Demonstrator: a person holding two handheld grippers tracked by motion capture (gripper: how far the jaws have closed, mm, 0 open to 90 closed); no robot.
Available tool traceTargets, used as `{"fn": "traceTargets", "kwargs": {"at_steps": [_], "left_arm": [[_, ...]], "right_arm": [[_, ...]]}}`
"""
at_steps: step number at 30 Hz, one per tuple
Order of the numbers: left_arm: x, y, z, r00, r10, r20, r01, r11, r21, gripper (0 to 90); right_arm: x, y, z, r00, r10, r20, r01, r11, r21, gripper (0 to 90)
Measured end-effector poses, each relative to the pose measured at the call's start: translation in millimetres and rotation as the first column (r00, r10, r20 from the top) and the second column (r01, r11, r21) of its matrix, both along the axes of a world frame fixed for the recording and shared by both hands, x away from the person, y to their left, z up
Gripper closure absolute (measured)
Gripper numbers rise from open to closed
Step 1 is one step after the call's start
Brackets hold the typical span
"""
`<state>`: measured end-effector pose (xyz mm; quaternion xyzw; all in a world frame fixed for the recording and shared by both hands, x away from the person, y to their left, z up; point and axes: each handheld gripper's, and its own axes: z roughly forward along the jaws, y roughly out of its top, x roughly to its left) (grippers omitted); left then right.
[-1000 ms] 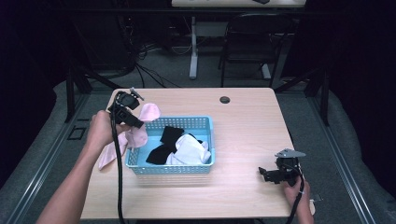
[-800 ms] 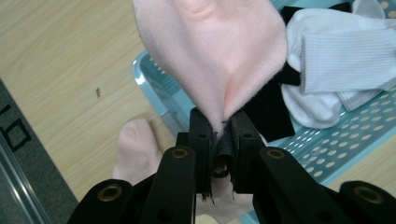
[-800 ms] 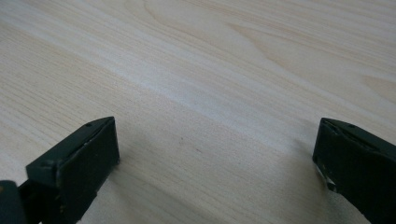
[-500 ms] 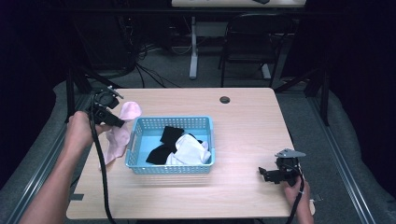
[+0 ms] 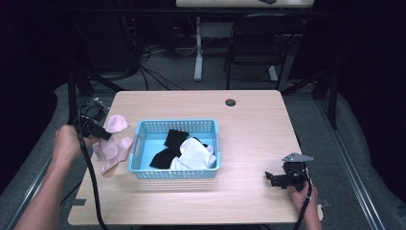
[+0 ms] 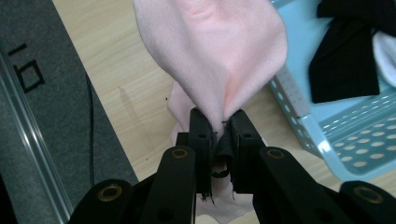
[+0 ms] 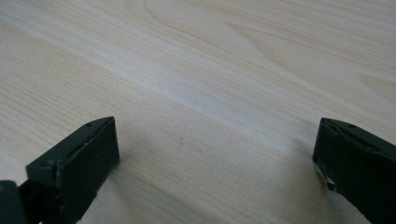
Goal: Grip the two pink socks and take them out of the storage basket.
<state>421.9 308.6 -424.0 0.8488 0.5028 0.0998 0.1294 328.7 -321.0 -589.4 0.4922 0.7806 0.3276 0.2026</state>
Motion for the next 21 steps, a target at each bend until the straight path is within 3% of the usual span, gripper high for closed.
{"fn": "traceTargets", "kwargs": {"at_steps": [6, 16, 21], "left_arm": [[2.7, 9.5, -32.3, 0.9977, 0.035, -0.058, -0.036, 0.9994, -0.003, 82.0], [12.7, 12.7, -83.3, 0.9867, 0.073, -0.145, -0.074, 0.9972, -0.002, 81.8], [16.9, 13.1, -95.7, 0.9839, 0.095, -0.151, -0.1, 0.9948, -0.022, 81.0]], "right_arm": [[0.0, -0.1, 0.1, 1.0, 0.001, -0.001, -0.001, 1.0, -0.001, 0.0], [-0.1, -0.1, 0.1, 1.0, 0.001, -0.001, -0.001, 1.0, -0.001, 0.0], [-0.2, 0.0, 0.1, 1.0, 0.0, -0.001, 0.0, 1.0, -0.002, 0.1]]}}
